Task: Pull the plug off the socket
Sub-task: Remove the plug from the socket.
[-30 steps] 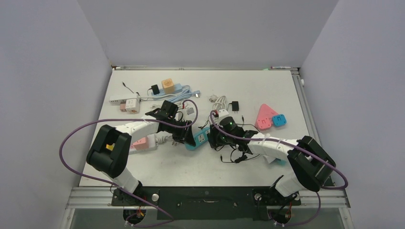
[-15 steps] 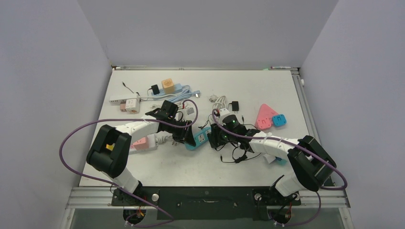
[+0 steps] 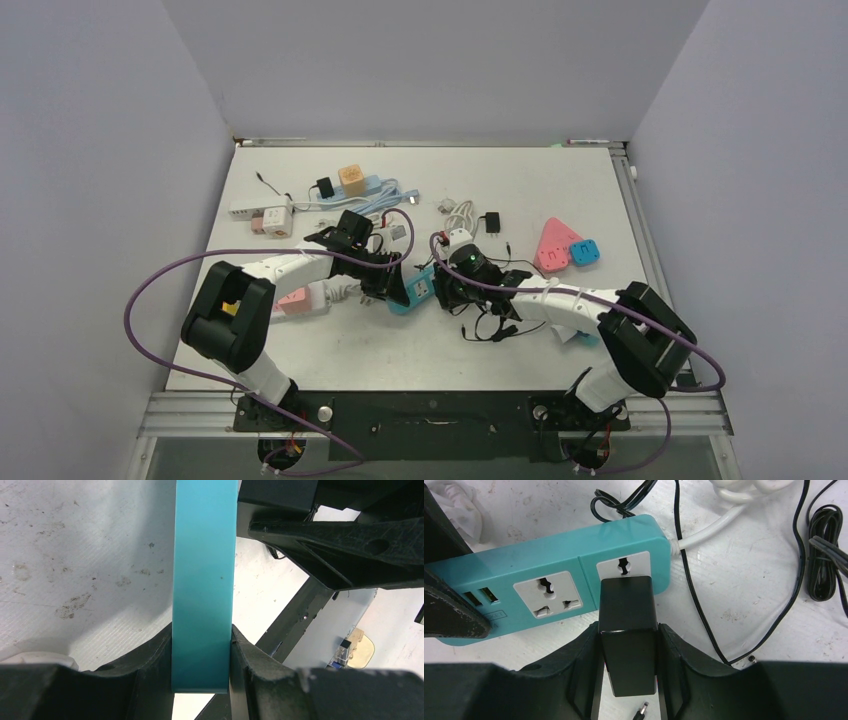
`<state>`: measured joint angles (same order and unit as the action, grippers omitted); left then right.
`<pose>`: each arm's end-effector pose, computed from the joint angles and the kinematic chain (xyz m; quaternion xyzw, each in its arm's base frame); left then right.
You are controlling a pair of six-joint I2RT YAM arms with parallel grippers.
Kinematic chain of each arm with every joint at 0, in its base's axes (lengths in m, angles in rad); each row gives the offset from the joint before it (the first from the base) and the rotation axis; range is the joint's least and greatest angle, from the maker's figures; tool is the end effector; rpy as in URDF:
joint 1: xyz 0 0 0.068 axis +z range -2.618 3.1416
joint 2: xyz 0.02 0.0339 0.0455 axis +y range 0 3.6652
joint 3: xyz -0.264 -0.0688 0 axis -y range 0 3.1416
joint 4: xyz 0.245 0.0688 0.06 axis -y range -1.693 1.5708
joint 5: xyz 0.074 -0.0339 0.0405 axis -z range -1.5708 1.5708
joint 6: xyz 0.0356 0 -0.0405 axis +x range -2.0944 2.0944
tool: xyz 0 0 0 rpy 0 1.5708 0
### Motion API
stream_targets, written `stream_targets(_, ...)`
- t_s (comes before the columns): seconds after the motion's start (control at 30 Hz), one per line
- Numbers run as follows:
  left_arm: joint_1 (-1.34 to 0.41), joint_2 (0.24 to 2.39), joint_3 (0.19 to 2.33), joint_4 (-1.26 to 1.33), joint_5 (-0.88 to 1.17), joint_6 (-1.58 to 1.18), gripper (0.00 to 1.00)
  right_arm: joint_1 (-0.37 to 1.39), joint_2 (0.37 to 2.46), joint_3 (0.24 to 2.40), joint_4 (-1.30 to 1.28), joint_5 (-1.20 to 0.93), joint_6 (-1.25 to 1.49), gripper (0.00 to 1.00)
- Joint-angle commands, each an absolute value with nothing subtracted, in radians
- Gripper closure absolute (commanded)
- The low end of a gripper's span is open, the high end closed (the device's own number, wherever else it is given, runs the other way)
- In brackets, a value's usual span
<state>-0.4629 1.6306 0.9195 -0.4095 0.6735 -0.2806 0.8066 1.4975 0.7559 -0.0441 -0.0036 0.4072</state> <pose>0.2629 -0.1560 0.1709 0.1572 0.9095 -0.3766 0.0793 0.2070 0.2162 0.1780 -0.1840 0.9054 0.2195 0.3133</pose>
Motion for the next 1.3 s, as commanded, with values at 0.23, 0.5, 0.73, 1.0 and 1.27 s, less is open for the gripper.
stream_targets(0.23,-0.448,1.632,0.940,-0.458,0.571,-0.297,1.00,0.817,1.547,0.805,-0.194,0.244,0.444,0.95)
stream_targets(0.5,-0.448,1.632,0.939,-0.458,0.569,-0.297,1.00,0.809,1.523,0.790,-0.177,0.216,0.442,0.95)
stream_targets(0.73,-0.448,1.632,0.940,-0.461,0.564,-0.296,1.00,0.749,1.470,0.733,-0.093,0.064,0.442,0.95)
stream_targets(1.0,-0.448,1.635,0.941,-0.462,0.561,-0.295,1.00,0.699,1.448,0.689,-0.027,-0.074,0.420,0.95)
stream_targets(1.27,-0.448,1.636,0.942,-0.465,0.557,-0.292,1.00,0.672,1.449,0.658,0.039,-0.155,0.425,0.95)
